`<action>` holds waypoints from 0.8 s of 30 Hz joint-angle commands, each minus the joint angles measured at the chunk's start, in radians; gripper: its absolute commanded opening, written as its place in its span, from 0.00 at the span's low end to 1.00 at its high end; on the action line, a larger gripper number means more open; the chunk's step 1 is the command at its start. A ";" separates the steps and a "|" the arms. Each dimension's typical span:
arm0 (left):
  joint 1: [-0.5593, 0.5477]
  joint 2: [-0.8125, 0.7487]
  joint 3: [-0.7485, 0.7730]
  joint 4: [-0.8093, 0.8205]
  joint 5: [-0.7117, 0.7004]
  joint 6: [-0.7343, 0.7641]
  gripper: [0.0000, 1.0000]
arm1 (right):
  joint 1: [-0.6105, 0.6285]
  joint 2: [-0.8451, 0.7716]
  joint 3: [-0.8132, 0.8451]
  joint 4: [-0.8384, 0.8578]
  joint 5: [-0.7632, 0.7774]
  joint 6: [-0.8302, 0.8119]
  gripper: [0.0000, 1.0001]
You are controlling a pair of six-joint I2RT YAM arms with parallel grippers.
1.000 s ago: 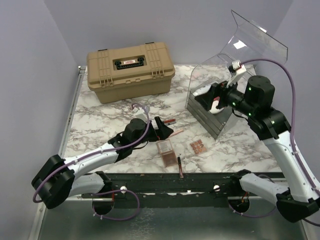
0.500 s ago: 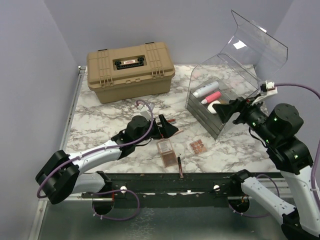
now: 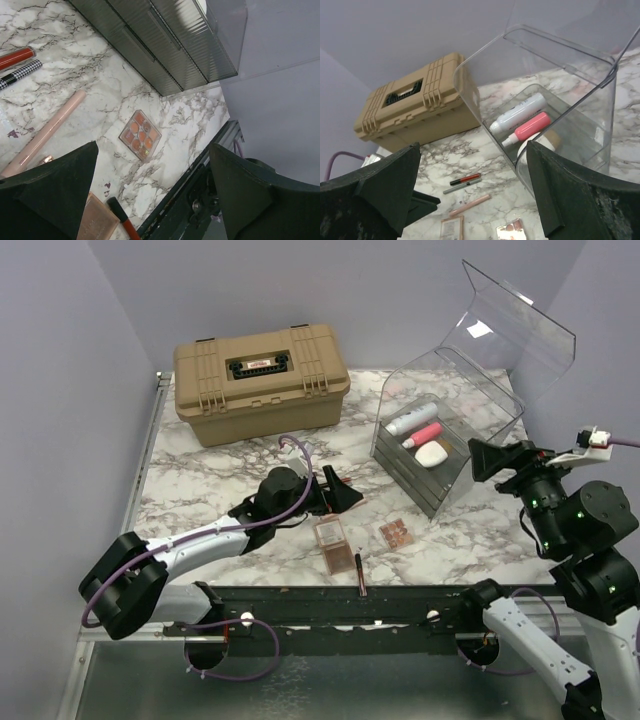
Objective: Organize the makeup
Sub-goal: Close the storage box at the center of the board.
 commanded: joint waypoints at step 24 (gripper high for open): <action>-0.008 0.002 -0.006 0.021 -0.001 -0.036 0.94 | 0.002 0.263 0.190 -0.080 0.529 -0.155 0.94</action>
